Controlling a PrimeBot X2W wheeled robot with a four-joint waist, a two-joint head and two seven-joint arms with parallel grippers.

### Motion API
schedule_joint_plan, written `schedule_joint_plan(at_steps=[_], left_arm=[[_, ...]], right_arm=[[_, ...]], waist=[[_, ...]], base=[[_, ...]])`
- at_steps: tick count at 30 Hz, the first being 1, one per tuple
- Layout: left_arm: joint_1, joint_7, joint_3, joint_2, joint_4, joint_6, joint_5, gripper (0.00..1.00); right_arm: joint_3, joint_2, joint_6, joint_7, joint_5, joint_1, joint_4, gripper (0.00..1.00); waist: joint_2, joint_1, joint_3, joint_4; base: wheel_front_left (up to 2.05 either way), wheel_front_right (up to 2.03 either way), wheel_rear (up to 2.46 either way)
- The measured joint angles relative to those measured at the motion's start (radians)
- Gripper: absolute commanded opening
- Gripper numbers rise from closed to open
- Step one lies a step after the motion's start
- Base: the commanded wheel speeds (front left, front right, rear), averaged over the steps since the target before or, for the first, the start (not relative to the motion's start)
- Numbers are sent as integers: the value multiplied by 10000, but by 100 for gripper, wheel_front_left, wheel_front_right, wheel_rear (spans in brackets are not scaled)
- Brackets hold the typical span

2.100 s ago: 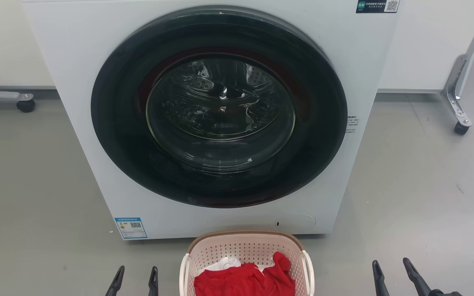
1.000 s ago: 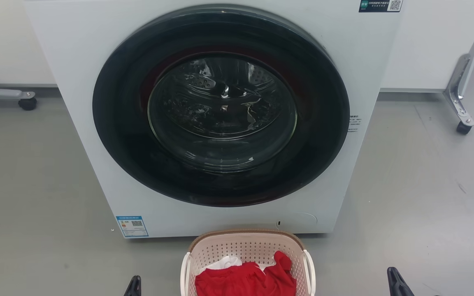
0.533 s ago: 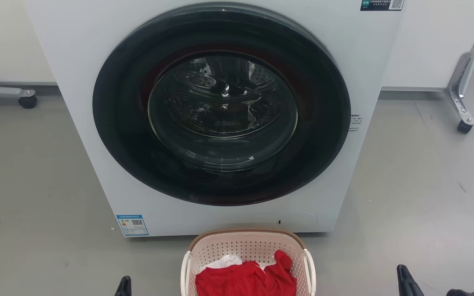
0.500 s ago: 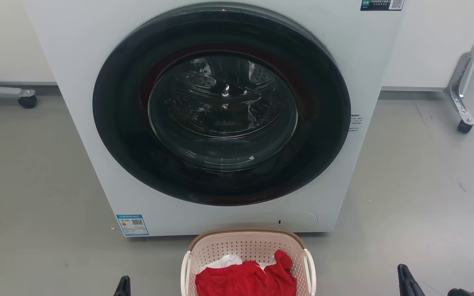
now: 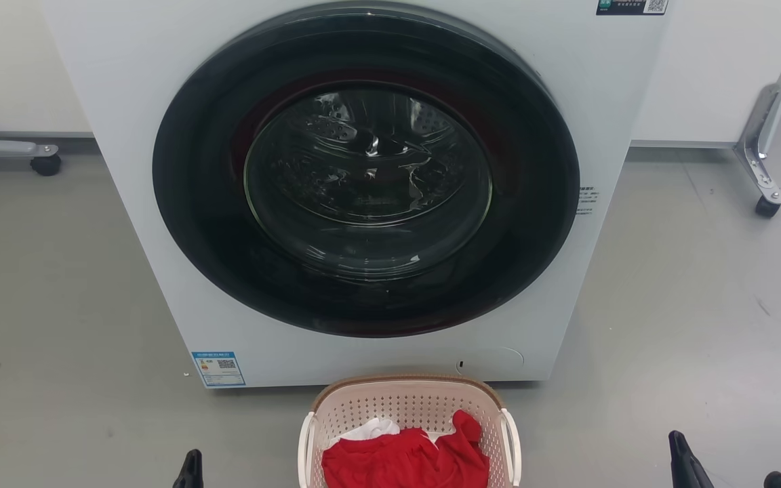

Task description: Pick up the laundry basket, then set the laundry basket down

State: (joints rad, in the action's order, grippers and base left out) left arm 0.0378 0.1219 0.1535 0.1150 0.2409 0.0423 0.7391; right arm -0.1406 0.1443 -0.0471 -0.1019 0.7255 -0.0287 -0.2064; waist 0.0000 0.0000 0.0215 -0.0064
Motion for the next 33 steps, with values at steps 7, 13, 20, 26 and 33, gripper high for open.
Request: schedule_joint_plan(at_steps=[7, 13, 20, 26, 33], left_arm=[[-151, -286, -261, -88, 25, -173, 884, 0], [-201, -502, -493, -144, 65, -341, 1666, 0], [-366, -786, -796, -232, 119, -518, 2725, 0], [-452, -1003, -1020, -291, 148, -677, 3476, 0], [-568, -1206, -1231, -353, 171, -792, 4335, 0]], right_arm=[[293, -130, 180, 232, 972, 82, -86, 0], [550, -209, 316, 439, 1760, 218, -151, 0], [888, -328, 516, 721, 2830, 343, -245, 0], [1135, -430, 660, 924, 3620, 442, -301, 0], [1392, -504, 830, 1103, 4397, 562, -372, 0]], waist=[[0, 0, -24, 7], [0, 0, -44, 13], [0, 0, -72, 20], [0, 0, -92, 26], [0, 0, -113, 32]], base=[[0, 0, 0], [0, 0, 0], [0, 0, 0], [0, 0, 0], [0, 0, 0]])
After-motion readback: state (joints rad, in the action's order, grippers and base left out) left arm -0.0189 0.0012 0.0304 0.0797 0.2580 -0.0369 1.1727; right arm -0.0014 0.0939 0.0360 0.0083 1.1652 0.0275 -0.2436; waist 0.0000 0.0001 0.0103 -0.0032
